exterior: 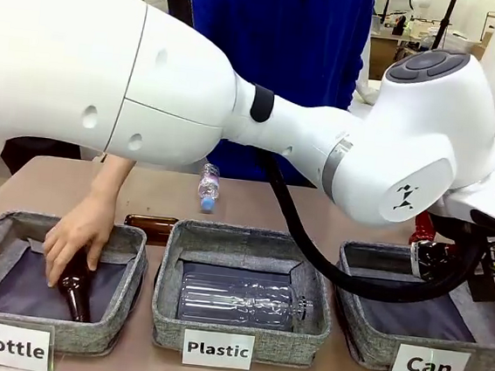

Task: Sort the can waste into the basket.
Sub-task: Pick up the can waste from the table and place it in the right Fabric basket.

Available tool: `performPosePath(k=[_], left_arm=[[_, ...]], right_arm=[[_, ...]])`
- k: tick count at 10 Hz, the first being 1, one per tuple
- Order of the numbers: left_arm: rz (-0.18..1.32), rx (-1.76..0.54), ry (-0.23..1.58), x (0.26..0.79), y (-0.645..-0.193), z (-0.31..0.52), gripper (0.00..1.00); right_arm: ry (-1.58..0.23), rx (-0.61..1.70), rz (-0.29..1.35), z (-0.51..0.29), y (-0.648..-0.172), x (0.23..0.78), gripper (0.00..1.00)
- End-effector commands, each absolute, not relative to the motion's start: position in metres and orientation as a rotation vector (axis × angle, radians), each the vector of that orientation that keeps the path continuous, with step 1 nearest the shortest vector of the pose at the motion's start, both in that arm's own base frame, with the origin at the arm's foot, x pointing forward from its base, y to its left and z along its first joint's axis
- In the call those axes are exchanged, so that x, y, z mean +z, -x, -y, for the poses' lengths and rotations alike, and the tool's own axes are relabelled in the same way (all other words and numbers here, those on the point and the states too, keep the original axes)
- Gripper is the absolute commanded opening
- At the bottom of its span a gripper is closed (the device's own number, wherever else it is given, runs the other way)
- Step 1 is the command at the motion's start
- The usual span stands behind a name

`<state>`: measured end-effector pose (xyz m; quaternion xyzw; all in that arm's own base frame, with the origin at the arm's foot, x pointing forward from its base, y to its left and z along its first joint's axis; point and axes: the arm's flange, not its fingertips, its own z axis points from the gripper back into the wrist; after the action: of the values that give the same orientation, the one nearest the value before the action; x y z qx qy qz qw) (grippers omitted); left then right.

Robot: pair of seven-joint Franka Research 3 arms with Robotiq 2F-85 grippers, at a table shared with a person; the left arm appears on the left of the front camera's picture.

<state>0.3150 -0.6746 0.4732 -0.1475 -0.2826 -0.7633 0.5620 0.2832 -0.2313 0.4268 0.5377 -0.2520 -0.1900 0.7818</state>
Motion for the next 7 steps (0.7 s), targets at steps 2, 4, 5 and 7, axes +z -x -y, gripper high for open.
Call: performPosePath(k=[2,4,5,7], left_arm=[[0.689,-1.797,0.309,0.470,-0.315,0.688,0.37],[0.678,-1.776,0.273,0.451,-0.324,0.694,0.37],[0.680,-1.761,0.253,0.444,-0.329,0.694,0.37],[0.687,-1.757,0.248,0.442,-0.334,0.692,0.37]], right_arm=[[-1.033,-0.375,0.542,0.327,-0.236,0.436,1.00],[-1.043,-0.326,0.509,0.335,-0.215,0.430,1.00],[-1.059,-0.329,0.518,0.337,-0.214,0.431,1.00],[-1.102,-0.360,0.531,0.342,-0.215,0.435,1.00]])
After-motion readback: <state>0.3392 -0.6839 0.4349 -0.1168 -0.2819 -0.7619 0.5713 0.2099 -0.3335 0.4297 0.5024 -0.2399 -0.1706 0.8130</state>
